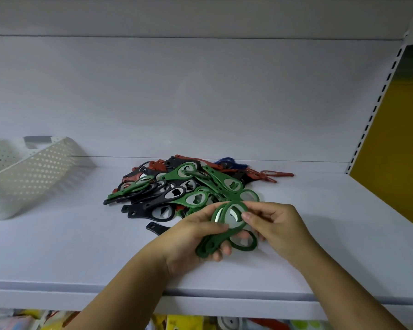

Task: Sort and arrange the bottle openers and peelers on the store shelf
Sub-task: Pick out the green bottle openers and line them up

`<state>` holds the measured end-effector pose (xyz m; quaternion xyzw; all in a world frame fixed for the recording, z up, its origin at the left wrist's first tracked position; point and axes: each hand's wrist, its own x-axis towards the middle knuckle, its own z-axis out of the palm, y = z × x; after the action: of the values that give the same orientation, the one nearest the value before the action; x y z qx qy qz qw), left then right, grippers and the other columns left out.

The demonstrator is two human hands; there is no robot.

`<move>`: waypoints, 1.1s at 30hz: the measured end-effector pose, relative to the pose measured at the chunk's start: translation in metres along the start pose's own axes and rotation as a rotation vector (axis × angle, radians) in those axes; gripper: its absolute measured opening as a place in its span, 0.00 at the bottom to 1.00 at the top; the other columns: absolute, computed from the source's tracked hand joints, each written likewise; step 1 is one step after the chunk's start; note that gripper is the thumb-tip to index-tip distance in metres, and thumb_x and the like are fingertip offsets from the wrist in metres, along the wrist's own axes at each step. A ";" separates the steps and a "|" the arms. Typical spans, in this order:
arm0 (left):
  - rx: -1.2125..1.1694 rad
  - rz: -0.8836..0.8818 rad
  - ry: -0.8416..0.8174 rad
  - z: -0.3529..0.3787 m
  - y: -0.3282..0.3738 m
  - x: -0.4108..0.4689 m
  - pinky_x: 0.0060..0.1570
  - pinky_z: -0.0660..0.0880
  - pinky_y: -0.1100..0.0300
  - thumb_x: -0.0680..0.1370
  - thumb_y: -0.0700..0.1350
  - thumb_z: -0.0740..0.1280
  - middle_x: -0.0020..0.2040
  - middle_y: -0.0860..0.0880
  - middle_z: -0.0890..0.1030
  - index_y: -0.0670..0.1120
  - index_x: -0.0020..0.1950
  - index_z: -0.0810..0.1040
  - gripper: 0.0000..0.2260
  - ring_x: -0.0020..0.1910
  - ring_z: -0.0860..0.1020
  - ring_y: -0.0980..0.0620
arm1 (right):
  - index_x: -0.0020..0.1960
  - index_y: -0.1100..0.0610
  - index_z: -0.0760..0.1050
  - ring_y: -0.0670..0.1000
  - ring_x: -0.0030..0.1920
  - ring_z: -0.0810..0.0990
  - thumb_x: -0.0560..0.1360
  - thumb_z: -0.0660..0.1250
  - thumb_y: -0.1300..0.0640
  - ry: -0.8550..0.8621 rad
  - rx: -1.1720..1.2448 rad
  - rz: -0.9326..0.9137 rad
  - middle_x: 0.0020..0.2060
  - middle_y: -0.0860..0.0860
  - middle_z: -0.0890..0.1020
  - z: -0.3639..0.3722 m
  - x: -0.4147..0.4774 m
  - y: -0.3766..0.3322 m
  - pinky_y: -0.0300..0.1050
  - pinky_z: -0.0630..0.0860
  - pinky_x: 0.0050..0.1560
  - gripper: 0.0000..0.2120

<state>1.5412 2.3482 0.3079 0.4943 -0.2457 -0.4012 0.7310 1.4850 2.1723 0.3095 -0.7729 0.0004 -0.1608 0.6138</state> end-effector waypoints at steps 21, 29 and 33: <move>-0.142 -0.055 0.252 0.004 0.003 0.002 0.31 0.80 0.53 0.81 0.37 0.55 0.47 0.36 0.80 0.50 0.65 0.72 0.16 0.34 0.81 0.42 | 0.42 0.52 0.74 0.51 0.33 0.75 0.75 0.67 0.62 0.497 -0.021 0.121 0.37 0.53 0.79 -0.027 0.012 0.014 0.44 0.74 0.35 0.07; -0.064 -0.030 0.135 0.005 -0.001 0.003 0.30 0.79 0.57 0.73 0.43 0.68 0.49 0.39 0.81 0.49 0.65 0.72 0.20 0.35 0.82 0.44 | 0.45 0.55 0.81 0.45 0.26 0.74 0.72 0.69 0.69 0.106 0.073 0.054 0.34 0.52 0.82 0.001 0.004 0.000 0.35 0.72 0.26 0.09; 0.063 0.019 0.090 0.000 -0.005 0.002 0.25 0.71 0.63 0.69 0.30 0.67 0.44 0.40 0.81 0.49 0.65 0.72 0.27 0.30 0.76 0.50 | 0.50 0.54 0.81 0.45 0.33 0.80 0.73 0.69 0.68 0.087 0.091 0.067 0.37 0.50 0.83 -0.001 0.004 0.002 0.36 0.77 0.34 0.12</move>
<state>1.5406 2.3457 0.3036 0.5324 -0.2296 -0.3635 0.7292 1.4889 2.1701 0.3091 -0.7360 0.0454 -0.1737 0.6528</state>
